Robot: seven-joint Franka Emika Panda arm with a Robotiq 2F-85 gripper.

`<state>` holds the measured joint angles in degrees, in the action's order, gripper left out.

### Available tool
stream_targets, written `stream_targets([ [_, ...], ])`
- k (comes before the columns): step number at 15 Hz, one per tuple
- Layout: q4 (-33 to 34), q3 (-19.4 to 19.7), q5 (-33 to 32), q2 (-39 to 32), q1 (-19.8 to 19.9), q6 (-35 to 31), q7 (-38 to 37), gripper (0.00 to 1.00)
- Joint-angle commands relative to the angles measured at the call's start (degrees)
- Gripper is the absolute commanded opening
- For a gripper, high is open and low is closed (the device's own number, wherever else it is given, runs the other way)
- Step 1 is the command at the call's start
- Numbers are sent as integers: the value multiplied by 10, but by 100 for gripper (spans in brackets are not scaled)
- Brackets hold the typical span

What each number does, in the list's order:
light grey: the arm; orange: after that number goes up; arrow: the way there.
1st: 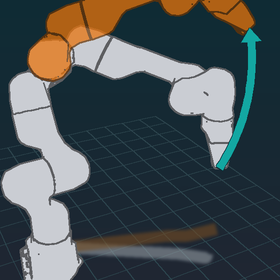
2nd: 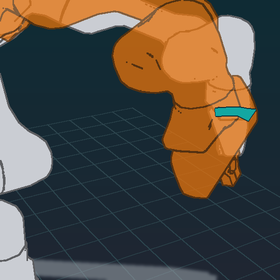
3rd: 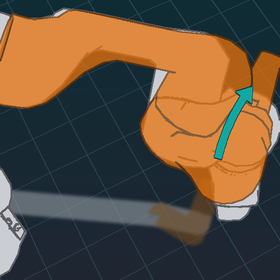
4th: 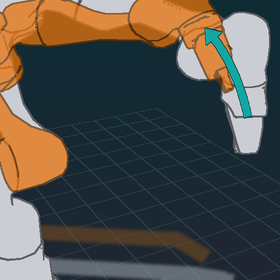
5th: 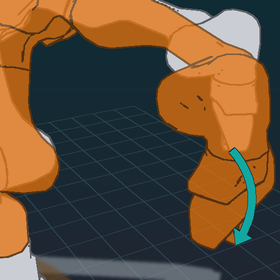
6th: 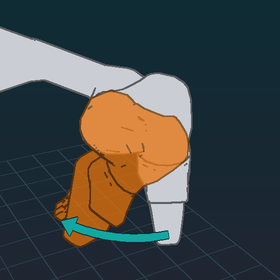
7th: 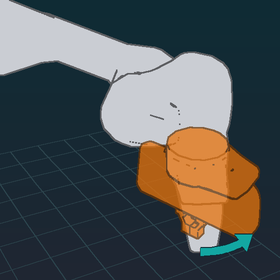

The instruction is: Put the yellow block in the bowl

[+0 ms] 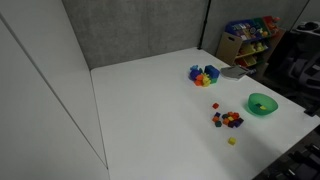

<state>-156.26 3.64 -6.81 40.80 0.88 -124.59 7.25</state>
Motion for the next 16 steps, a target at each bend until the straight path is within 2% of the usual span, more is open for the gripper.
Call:
stream_targets([
  [1, 61, 12, 49, -80, -31, 31, 22, 100],
  [7, 91, 1, 92, -201, -48, 0, 36, 100],
  [16, 100, -37, 103, -381, -56, -154, 27, 100],
])
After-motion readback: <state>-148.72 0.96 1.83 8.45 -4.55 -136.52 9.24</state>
